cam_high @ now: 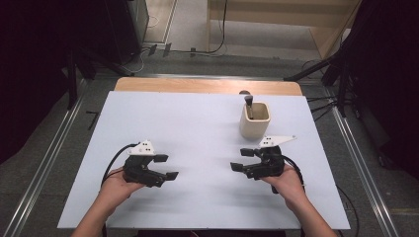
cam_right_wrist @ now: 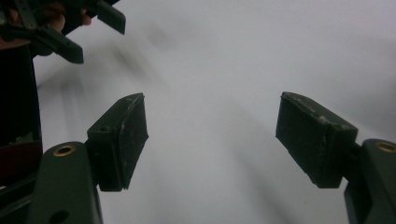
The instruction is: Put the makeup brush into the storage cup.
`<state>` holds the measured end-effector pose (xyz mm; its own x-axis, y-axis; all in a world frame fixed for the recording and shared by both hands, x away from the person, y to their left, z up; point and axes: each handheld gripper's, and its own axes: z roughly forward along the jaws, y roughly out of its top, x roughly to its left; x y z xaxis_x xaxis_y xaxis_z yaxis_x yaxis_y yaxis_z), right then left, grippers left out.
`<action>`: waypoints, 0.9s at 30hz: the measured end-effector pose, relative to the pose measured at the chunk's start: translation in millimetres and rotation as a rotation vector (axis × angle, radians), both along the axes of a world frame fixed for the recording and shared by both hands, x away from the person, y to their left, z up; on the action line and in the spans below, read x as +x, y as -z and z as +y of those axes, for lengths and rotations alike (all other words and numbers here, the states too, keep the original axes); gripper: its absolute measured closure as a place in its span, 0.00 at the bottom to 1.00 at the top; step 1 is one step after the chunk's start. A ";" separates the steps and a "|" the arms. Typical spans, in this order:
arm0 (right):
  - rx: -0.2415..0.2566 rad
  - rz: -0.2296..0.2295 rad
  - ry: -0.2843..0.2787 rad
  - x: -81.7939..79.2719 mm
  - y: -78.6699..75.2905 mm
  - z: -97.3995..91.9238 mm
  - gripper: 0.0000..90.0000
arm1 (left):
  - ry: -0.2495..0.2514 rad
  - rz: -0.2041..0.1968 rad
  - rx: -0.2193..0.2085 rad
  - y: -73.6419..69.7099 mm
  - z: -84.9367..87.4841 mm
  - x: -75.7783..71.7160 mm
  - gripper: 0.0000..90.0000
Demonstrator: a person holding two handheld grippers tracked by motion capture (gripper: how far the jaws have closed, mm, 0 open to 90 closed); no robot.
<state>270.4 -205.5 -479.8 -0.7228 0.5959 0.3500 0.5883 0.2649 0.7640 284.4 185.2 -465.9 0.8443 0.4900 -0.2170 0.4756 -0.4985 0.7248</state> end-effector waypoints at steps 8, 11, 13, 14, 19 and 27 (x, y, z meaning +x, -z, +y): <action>-0.019 0.014 -0.014 -5.3 6.0 -2.3 0.29 | -0.003 -0.001 -0.002 -0.7 1.0 -0.9 0.27; -0.021 0.019 -0.017 -6.6 7.8 -4.2 0.29 | -0.002 -0.001 0.002 -0.7 1.3 -1.0 0.27; -0.026 0.017 -0.019 -7.5 8.1 -5.5 0.29 | -0.002 -0.002 0.003 -0.8 2.0 -0.9 0.27; -0.028 0.016 -0.023 -8.0 8.1 -6.3 0.29 | -0.004 -0.002 0.001 -0.7 2.2 -1.0 0.27; -0.031 0.016 -0.011 -10.9 7.9 -11.8 0.29 | -0.011 -0.005 0.003 -1.1 5.7 -2.2 0.27; -0.040 0.013 0.008 -15.3 7.1 -21.8 0.29 | -0.018 -0.005 -0.002 -1.2 9.3 -2.8 0.27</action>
